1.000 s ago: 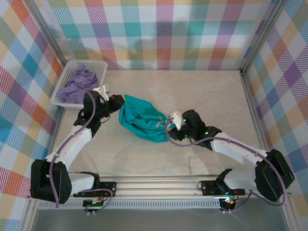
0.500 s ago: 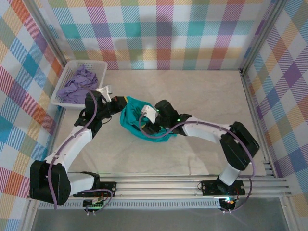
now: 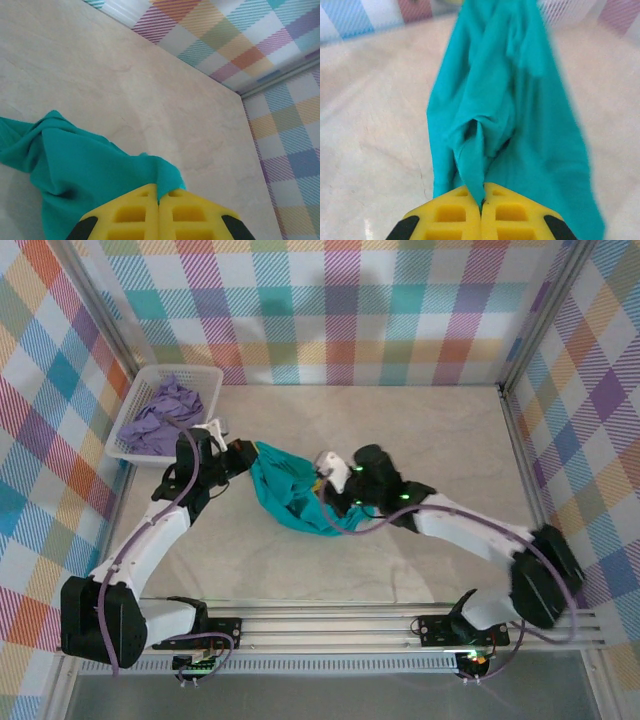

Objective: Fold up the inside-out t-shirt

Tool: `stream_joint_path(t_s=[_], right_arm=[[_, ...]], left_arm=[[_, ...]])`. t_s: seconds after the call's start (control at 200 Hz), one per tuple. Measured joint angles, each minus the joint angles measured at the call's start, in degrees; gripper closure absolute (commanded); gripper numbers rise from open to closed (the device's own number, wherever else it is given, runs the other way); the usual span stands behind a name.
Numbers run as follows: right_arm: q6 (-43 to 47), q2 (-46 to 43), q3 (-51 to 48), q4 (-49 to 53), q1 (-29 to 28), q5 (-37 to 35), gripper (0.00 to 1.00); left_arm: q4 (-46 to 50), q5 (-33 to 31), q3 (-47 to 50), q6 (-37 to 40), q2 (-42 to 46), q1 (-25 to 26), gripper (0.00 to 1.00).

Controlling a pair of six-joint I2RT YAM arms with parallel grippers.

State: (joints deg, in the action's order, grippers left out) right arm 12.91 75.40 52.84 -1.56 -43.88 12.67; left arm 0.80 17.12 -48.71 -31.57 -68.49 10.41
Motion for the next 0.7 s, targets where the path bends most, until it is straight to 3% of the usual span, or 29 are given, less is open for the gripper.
stream_joint_path(t_s=[0.09, 0.185, 0.5, 0.575, 0.7], right_arm=[[0.0, -8.68, -5.14, -2.64, 1.27, 1.62, 1.0], [-0.2, -12.24, -11.21, -3.93, 1.03, 4.17, 1.0], [-1.95, -3.58, -17.62, -1.75, -4.55, 10.34, 0.95], [-1.92, 0.2, -16.37, -0.76, -7.37, 10.88, 0.91], [-1.97, 8.37, -11.67, 0.63, -12.2, 11.58, 0.77]], left_arm=[[0.76, -1.7, 0.0, -1.07, -0.15, -1.38, 1.0], [0.55, -2.86, 0.13, -1.9, -1.7, -1.64, 1.0], [2.27, -7.04, 5.44, -0.28, -7.56, -1.64, 1.0], [2.69, -7.98, 5.46, 0.57, -8.17, -1.64, 0.9], [3.93, -10.27, 6.25, 1.53, -7.37, -1.55, 0.6]])
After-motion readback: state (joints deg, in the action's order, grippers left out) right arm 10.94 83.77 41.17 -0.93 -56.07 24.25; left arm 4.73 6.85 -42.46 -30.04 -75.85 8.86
